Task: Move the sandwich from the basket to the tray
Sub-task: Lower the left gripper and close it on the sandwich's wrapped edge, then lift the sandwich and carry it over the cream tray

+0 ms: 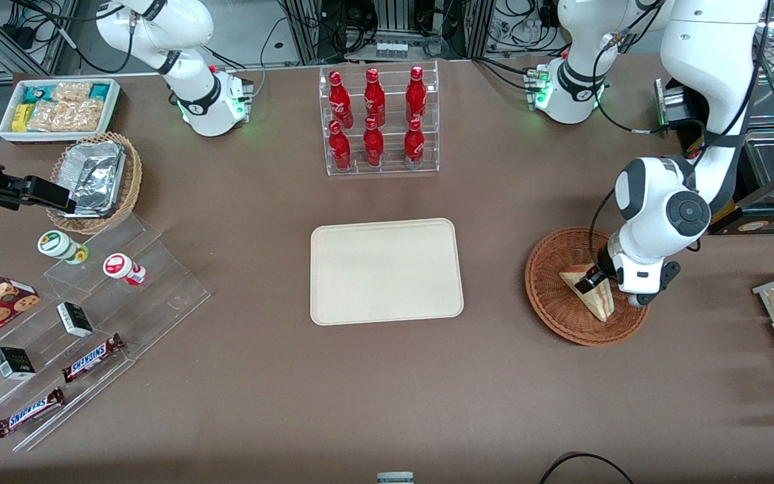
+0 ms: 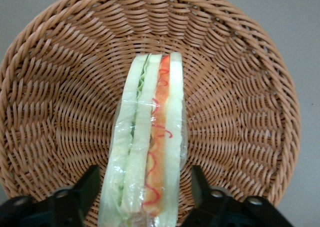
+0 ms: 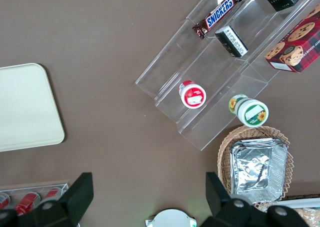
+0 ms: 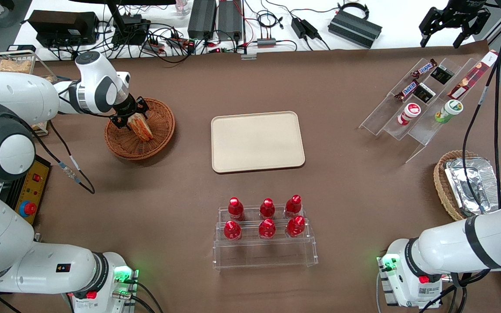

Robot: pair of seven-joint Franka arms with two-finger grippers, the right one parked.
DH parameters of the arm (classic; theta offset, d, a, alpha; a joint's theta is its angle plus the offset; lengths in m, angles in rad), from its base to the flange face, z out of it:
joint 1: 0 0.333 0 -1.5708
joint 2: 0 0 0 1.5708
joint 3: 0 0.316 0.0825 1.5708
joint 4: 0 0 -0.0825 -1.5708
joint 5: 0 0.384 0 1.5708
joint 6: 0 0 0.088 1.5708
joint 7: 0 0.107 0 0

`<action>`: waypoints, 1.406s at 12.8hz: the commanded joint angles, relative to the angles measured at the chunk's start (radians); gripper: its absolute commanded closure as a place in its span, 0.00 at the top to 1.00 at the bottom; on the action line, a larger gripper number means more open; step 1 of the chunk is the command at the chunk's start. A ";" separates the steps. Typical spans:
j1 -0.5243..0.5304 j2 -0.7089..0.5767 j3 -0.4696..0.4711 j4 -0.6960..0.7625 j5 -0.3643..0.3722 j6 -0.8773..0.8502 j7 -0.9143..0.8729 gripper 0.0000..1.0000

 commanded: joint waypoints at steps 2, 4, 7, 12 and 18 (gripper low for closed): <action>-0.006 -0.025 0.004 0.001 0.006 -0.038 0.015 0.00; -0.006 -0.036 0.003 0.073 0.005 -0.139 0.079 0.00; -0.021 -0.027 -0.005 0.249 0.003 -0.396 0.205 0.00; -0.176 0.031 -0.014 0.343 0.029 -0.440 0.227 0.00; -0.374 0.153 -0.016 0.493 0.014 -0.442 0.157 0.00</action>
